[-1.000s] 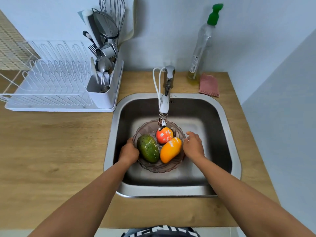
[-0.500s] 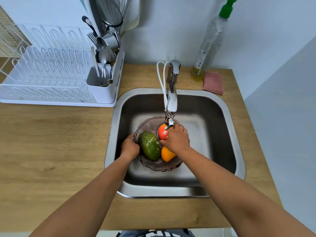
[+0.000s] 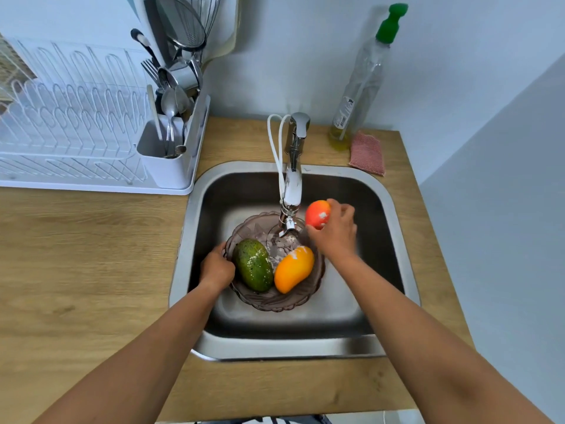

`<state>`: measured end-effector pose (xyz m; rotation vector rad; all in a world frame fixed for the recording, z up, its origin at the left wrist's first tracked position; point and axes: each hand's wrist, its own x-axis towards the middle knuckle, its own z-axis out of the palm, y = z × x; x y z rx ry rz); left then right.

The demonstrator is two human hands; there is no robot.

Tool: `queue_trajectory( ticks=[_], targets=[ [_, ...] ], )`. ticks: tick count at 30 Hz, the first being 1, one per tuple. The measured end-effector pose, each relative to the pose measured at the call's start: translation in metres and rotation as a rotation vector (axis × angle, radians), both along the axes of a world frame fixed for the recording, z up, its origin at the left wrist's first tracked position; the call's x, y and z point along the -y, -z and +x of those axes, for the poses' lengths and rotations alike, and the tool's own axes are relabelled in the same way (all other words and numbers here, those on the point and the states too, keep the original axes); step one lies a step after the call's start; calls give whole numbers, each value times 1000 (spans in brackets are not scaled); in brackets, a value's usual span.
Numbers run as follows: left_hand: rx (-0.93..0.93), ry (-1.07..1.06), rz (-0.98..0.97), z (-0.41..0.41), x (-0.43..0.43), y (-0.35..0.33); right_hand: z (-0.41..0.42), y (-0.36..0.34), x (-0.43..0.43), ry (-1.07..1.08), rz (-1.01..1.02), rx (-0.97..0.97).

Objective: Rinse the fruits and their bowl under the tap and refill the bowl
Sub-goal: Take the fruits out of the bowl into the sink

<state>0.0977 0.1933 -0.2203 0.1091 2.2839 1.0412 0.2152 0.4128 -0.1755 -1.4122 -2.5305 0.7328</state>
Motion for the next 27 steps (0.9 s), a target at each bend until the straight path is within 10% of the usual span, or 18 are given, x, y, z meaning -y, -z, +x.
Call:
queue_trajectory(
  ticks=[21,27],
  targets=[
    [29,11,5,-6,4,17,20,21,-39,-86,93,238],
    [43,8,16,-7,5,19,22,6,2,-631,56,297]
  ],
)
